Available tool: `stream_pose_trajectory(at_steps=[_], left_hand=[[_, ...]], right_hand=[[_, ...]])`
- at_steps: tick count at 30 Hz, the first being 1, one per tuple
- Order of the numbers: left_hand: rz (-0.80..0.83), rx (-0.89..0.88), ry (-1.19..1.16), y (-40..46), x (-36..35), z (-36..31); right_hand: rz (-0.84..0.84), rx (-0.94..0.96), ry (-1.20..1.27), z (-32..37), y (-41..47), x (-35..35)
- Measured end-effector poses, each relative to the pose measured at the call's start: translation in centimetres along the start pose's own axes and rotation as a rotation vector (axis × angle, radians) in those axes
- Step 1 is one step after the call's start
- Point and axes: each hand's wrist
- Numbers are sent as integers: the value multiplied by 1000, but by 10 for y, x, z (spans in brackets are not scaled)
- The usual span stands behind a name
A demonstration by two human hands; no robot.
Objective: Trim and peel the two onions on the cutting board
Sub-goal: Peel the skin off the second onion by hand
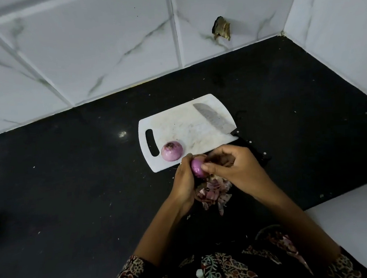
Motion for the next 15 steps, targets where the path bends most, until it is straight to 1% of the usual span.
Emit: stream_pose_trajectory(at_steps=[2, 4, 6, 9, 12, 13, 15], left_hand=[[1, 24, -24, -2, 0, -2], [-3, 58, -64, -5, -1, -4], [-14, 83, -83, -5, -1, -5], [-4, 94, -57, -5, -1, -6], [26, 63, -25, -7, -4, -12], [32, 59, -21, -7, -5, -13], [50, 48, -25, -6, -5, -13]], right_hand=[[-102, 21, -52, -7, 3, 0], [-218, 41, -168, -13, 7, 5], [-255, 52, -261, -16, 9, 10], [-179, 86, -284, -15, 7, 8], [-46, 77, -118, -6, 2, -2], [-23, 96, -115, -6, 2, -4], [-39, 159, -178, -8, 2, -6]])
Point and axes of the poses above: each hand's wrist, its own y-axis towards the middle knuckle, its own x-axis out of the back of the hand, z = x × y, and after that the axes turned 9 degrees about y, right-handed
